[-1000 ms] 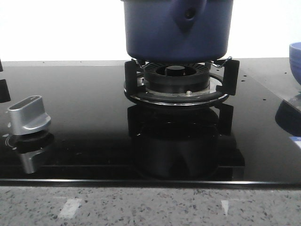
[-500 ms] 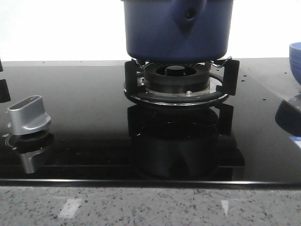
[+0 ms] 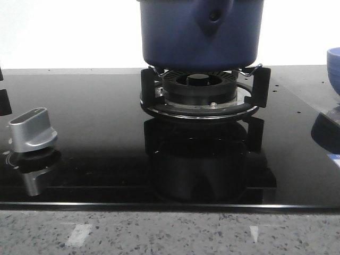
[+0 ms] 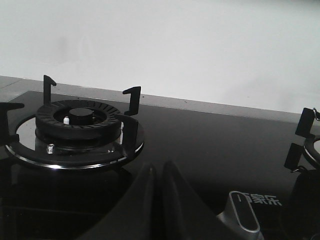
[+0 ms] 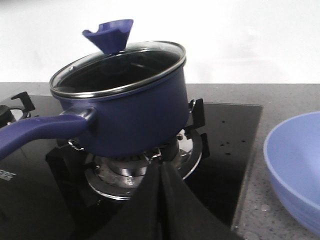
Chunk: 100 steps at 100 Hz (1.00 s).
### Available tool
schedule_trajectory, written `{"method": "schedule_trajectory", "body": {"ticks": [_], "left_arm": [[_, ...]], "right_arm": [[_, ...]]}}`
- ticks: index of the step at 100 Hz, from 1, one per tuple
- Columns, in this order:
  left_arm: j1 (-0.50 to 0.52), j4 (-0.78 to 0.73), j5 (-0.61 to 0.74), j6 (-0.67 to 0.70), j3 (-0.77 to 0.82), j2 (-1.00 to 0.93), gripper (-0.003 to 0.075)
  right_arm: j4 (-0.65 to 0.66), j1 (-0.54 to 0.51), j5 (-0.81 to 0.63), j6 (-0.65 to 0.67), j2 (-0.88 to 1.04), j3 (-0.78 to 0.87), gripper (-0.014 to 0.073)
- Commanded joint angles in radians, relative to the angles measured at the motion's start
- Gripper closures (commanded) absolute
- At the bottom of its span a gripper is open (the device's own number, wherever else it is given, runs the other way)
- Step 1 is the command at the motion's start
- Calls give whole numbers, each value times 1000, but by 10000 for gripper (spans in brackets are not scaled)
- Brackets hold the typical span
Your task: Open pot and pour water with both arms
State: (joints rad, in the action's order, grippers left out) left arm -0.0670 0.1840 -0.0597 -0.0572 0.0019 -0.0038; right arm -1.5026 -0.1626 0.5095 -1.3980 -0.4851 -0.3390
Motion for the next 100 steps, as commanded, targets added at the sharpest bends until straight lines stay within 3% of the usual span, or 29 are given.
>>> {"method": "schedule_trajectory", "body": {"ticks": [1, 16, 30, 40, 49, 61, 68, 100], "left_arm": [[-6, 0, 68, 10, 32, -29, 741], [-6, 0, 68, 10, 32, -29, 741], [-6, 0, 68, 10, 32, -28, 741], [-6, 0, 68, 10, 32, -28, 741], [-6, 0, 68, 10, 32, -28, 741], [-6, 0, 68, 10, 32, -28, 741], [-6, 0, 68, 10, 32, -28, 741], [-6, 0, 68, 10, 32, -28, 741]], "right_arm": [[45, -4, -18, 70, -1, -52, 661], [521, -4, -101, 621, -1, -113, 661], [1083, -4, -185, 1116, 21, -135, 661], [1325, -4, -201, 1294, 58, -133, 661], [1389, 4, -302, 1306, 90, -103, 661], [1436, 47, -579, 1319, 150, 18, 661], [1438, 83, -668, 1342, 194, 93, 661], [1438, 137, -652, 1359, 390, 341, 661]]}}
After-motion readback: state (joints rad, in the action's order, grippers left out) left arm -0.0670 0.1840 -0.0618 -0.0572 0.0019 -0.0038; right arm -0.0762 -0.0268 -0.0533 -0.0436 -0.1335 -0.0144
